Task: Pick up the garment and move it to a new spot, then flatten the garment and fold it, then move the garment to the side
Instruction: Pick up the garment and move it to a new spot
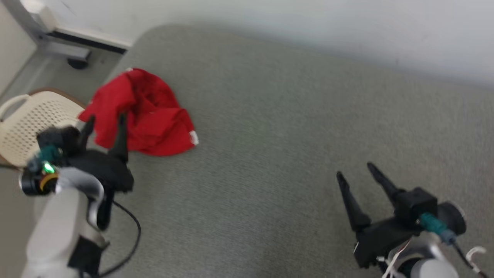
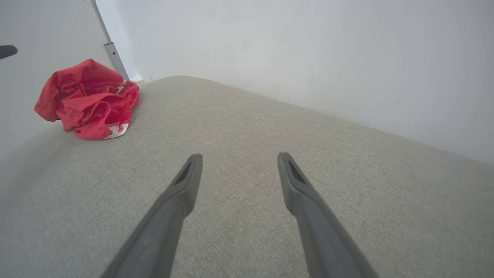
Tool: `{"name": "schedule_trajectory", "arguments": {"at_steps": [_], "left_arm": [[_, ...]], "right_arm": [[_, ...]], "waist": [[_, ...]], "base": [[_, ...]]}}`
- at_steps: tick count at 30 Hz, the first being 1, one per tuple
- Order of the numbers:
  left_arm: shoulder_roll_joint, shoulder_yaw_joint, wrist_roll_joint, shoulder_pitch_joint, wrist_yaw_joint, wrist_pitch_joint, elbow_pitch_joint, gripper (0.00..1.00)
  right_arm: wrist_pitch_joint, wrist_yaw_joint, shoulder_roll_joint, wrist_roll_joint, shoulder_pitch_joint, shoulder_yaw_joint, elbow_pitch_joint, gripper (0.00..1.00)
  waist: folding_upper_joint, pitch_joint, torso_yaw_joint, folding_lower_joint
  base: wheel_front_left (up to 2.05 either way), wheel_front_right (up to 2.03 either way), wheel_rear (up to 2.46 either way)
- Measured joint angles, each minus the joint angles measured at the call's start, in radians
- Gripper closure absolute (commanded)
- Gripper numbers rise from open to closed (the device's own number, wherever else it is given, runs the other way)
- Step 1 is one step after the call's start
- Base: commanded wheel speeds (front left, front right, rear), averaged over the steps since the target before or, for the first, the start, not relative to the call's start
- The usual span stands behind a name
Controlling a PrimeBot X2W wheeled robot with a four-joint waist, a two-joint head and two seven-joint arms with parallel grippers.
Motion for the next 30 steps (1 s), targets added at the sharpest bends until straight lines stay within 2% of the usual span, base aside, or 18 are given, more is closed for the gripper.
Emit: {"name": "schedule_trajectory", "arguments": {"at_steps": [2, 4, 9, 15, 21, 22, 23, 30], "left_arm": [[0.014, 0.010, -0.025, -0.067, 0.001, 0.036, 0.054, 0.00], [0.035, 0.019, -0.027, -0.119, 0.020, 0.088, 0.114, 0.00], [0.077, 0.056, -0.037, -0.233, 0.100, 0.162, 0.231, 0.00], [0.097, 0.065, -0.045, -0.275, 0.126, 0.177, 0.302, 0.00], [0.107, 0.084, -0.068, -0.295, 0.167, 0.254, 0.397, 0.00], [0.106, 0.093, -0.085, -0.295, 0.167, 0.256, 0.405, 0.31], [0.108, 0.093, -0.087, -0.295, 0.163, 0.255, 0.408, 1.00], [0.113, 0.087, -0.100, -0.279, 0.094, 0.231, 0.422, 1.00]], "right_arm": [[0.030, 0.000, -0.021, -0.003, -0.004, -0.002, -0.072, 0.00], [0.060, 0.000, -0.041, -0.007, -0.002, -0.004, -0.126, 0.00], [0.104, 0.000, -0.061, -0.006, 0.015, -0.029, -0.238, 0.00], [0.110, 0.000, -0.051, -0.003, 0.050, -0.036, -0.267, 0.00], [0.102, 0.000, -0.047, 0.007, 0.056, -0.023, -0.257, 0.00], [0.101, 0.000, -0.047, 0.011, 0.055, -0.021, -0.253, 0.00], [0.097, 0.000, -0.047, 0.012, 0.053, -0.019, -0.247, 0.00], [0.057, 0.000, -0.029, 0.045, 0.025, 0.010, -0.175, 0.00]], "waist": [[0.0000, 0.043, -0.021, 0.0000], [0.0000, 0.085, -0.041, 0.0000], [0.0000, 0.187, -0.088, 0.0001], [0.0000, 0.270, -0.131, 0.0001], [-0.0001, 0.309, -0.188, -0.0002], [-0.0002, 0.309, -0.196, -0.0003], [-0.0003, 0.308, -0.201, -0.0003], [-0.0002, 0.248, -0.218, -0.0002]], "base": [[0.00, 0.00, 0.00], [0.00, 0.00, 0.00], [0.00, 0.00, 0.00], [0.00, 0.00, 0.00], [0.00, 0.00, 0.00], [0.00, 0.00, 0.00], [0.00, 0.00, 0.00], [0.00, 0.00, 0.00]]}}
